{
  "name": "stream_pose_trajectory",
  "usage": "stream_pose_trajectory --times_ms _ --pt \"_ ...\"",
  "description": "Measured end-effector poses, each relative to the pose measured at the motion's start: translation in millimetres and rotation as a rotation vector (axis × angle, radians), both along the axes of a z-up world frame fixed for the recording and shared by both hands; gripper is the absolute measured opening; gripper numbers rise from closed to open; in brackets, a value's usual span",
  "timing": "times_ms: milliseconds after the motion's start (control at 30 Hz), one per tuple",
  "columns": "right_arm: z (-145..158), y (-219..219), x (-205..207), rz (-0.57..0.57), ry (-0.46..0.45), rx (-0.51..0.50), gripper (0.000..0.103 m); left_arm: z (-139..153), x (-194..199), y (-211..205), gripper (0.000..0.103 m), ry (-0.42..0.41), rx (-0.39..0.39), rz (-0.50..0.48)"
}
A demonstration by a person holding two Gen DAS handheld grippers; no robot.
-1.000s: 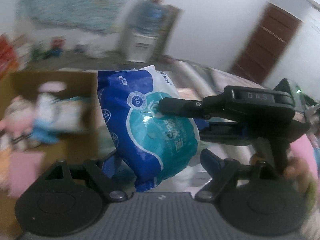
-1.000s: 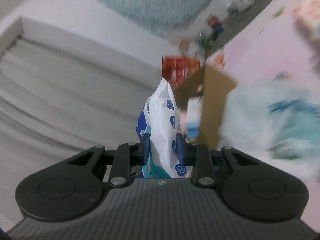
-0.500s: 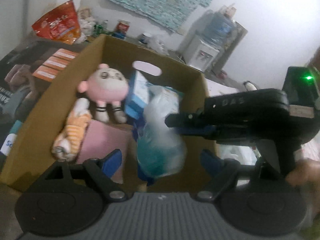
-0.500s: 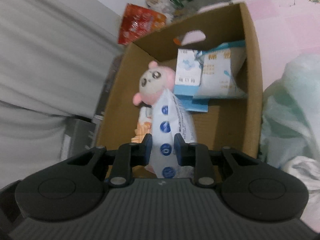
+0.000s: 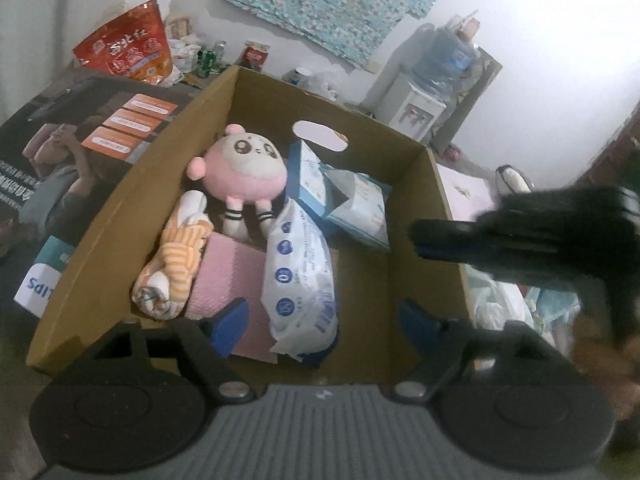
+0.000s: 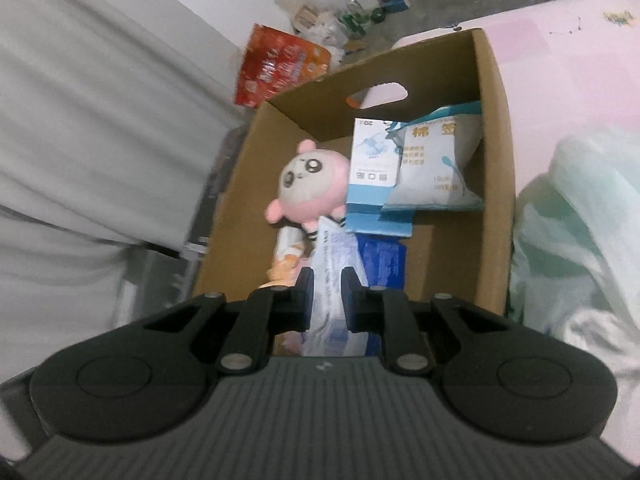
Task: Organize soft objects
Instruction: 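Open the right gripper to drop the wet-wipe pack into the box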
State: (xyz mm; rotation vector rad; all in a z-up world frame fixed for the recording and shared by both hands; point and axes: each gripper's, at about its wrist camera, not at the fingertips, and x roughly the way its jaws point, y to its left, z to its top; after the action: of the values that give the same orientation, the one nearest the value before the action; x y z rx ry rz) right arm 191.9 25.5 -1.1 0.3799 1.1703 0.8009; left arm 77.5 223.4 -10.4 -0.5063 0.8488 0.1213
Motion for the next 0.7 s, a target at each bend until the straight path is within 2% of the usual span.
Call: stream_pose_trajectory --times_ms 100,267,400,433,567,700 --pt "13.1 -34.2 -16.3 0.005 -0.025 0.075 0.015 -2.3 19.1 -7.8 0.075 0.041 0.048 -0.043" --pt "30.7 -103.6 -45.0 -0.031 -0.077 0.19 0.017 -10.5 59.2 -17.3 0.075 0.154 0.132 -0.076" --pt "33.1 -166.5 -65.7 -0.091 -0.123 0.245 0.019 -23.4 83.2 -18.4 0.075 0.243 0.166 -0.065" --pt "31.7 -179.5 -69.6 -0.109 -0.13 0.251 0.02 -26.4 87.3 -17.5 0.071 0.256 0.17 -0.063" --pt "17.9 -239.1 -78.7 -0.191 -0.117 0.274 0.022 -32.5 96.1 -16.5 0.058 0.271 0.149 -0.047" --pt "-2.2 -281.8 -82.0 -0.277 -0.097 0.275 0.023 -22.4 95.2 -18.4 0.054 0.222 0.074 -0.04"
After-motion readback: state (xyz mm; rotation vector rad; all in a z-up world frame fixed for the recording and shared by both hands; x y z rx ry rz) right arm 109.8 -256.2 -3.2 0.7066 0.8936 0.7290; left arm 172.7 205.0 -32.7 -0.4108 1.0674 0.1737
